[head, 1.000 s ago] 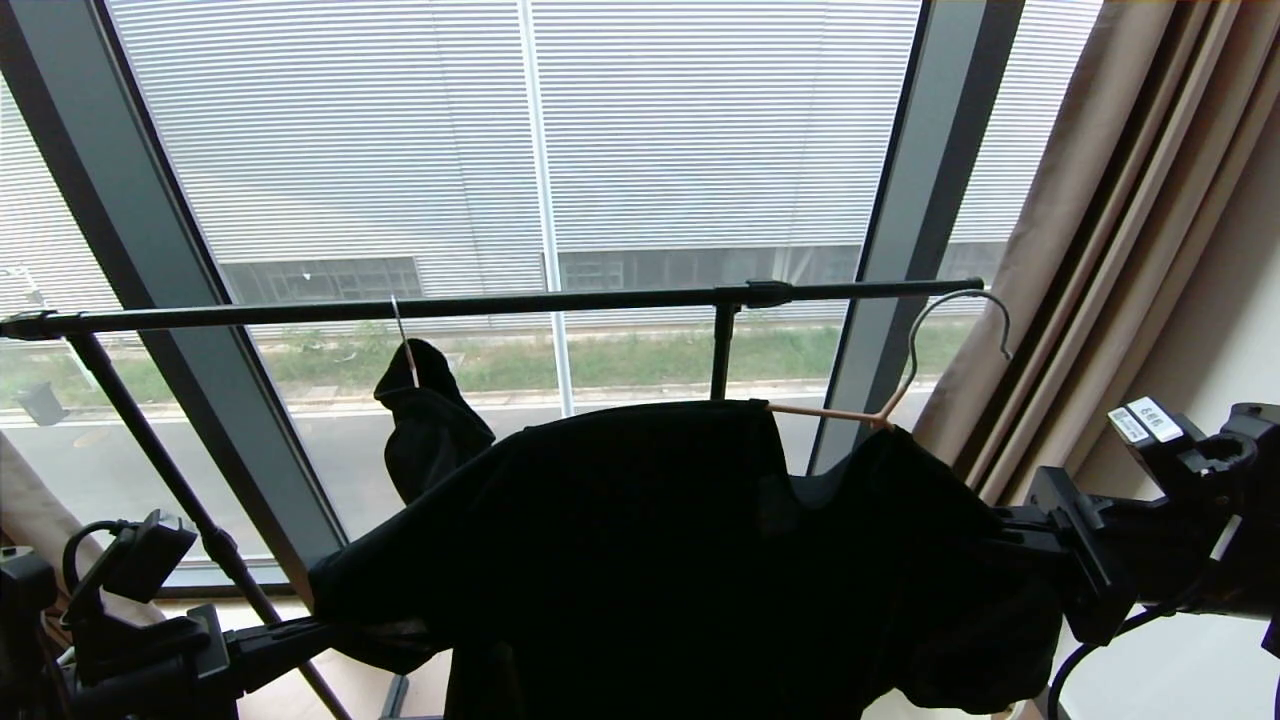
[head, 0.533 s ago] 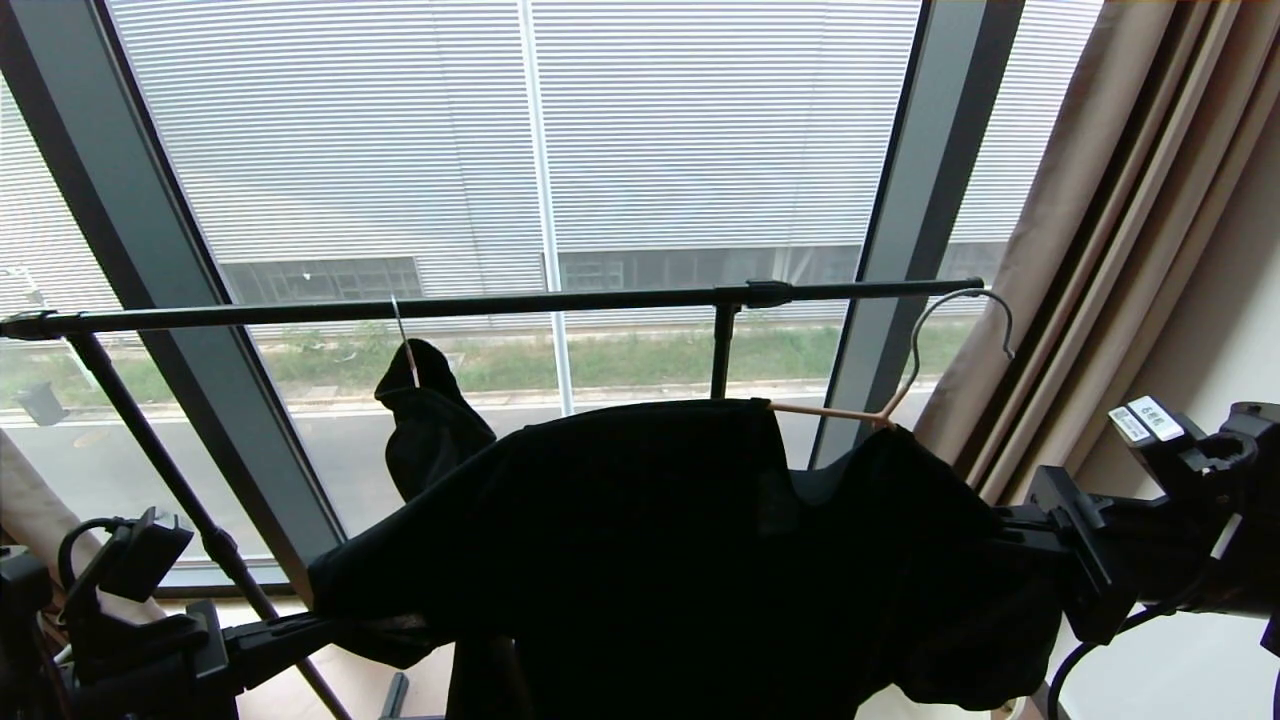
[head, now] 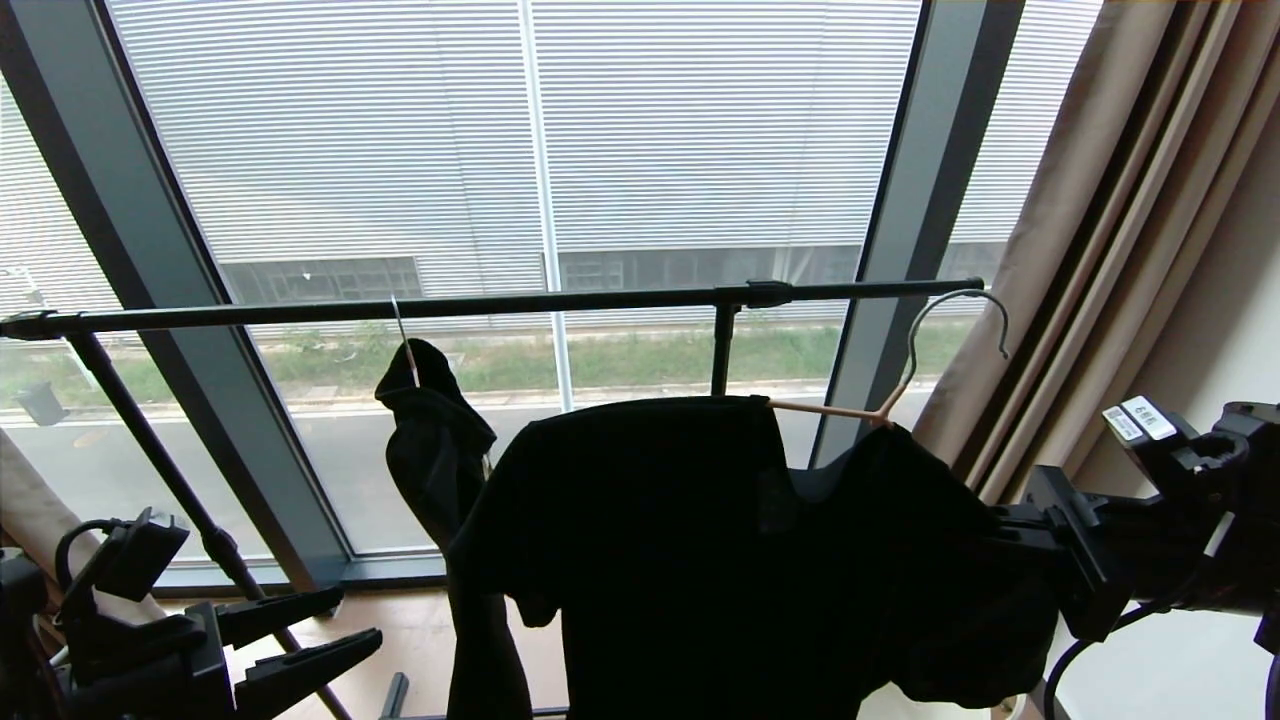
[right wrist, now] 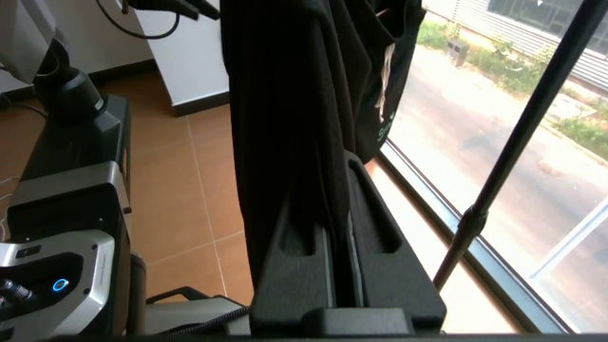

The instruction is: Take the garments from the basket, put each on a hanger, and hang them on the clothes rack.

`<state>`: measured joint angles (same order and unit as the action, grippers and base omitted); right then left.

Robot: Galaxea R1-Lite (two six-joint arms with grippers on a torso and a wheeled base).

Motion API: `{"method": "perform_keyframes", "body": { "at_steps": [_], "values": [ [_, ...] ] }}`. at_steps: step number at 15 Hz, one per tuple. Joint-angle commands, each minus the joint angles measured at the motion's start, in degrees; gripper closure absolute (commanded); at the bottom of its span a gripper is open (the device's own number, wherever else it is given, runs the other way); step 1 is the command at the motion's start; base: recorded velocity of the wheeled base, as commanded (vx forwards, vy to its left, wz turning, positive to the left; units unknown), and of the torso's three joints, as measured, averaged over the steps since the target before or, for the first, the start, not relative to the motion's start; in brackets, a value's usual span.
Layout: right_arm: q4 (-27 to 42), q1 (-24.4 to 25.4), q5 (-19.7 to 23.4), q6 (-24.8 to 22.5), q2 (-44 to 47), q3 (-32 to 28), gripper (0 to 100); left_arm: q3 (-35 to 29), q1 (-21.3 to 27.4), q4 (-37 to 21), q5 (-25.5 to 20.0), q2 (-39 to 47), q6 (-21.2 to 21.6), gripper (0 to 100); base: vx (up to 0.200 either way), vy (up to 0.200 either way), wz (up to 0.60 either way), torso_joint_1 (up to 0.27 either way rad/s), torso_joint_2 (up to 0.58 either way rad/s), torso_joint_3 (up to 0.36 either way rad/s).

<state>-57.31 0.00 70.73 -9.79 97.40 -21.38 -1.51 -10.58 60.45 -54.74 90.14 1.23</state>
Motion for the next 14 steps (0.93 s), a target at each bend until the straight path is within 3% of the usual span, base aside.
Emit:
{"method": "perform_keyframes", "body": {
  "at_steps": [1,3,4,5,6,7,10,12,13,14],
  "values": [
    [0.00,0.00,0.02,0.03,0.16,-0.06,100,0.11,0.03,2.21,-1.87,-0.31,-2.11,0,0.000,0.000,0.00,0.000,0.00,0.000],
    [0.00,0.00,0.02,0.03,0.24,0.02,100,-0.51,0.39,4.41,-2.31,-0.40,-3.78,0,0.000,0.000,0.00,0.000,0.00,0.000],
    [0.00,0.53,0.02,-0.05,0.42,0.38,100,-3.94,3.11,7.66,-1.60,-1.37,-9.14,0,0.000,0.000,0.00,0.000,0.00,0.000],
    [0.00,1.49,0.02,-0.14,0.77,0.55,100,-8.33,5.75,7.05,-1.25,-3.48,-12.66,0,0.000,0.000,0.00,0.000,0.00,0.000],
    [0.00,2.37,-0.07,-0.23,0.95,0.90,100,-11.58,7.68,4.94,-1.25,-4.71,-13.10,0,0.000,0.000,0.00,0.000,0.00,0.000],
    [0.00,3.52,-0.07,-0.32,1.03,0.99,100,-16.24,10.05,-0.95,-1.16,-6.73,-13.10,0,0.000,0.000,0.00,0.000,0.00,0.000],
    [0.00,5.45,-0.15,-0.41,1.03,1.78,100,-32.94,15.42,-29.52,2.44,-12.97,-11.51,0,0.000,0.000,0.00,0.000,0.00,0.000],
    [0.09,6.33,-0.24,-0.41,0.95,2.05,100,-38.65,18.84,-36.63,9.30,-12.97,-7.30,0,0.000,0.000,0.00,0.000,0.00,0.000],
    [0.09,6.86,-0.33,-0.41,1.03,2.13,100,-40.32,22.80,-37.51,12.46,-12.97,-5.71,0,0.000,0.000,0.00,0.000,0.00,0.000],
    [0.18,6.94,-0.33,-0.41,1.56,2.13,100,-41.12,25.00,-37.60,12.46,-12.97,-5.71,0,0.000,0.000,0.00,0.000,0.00,0.000]
  ]
}}
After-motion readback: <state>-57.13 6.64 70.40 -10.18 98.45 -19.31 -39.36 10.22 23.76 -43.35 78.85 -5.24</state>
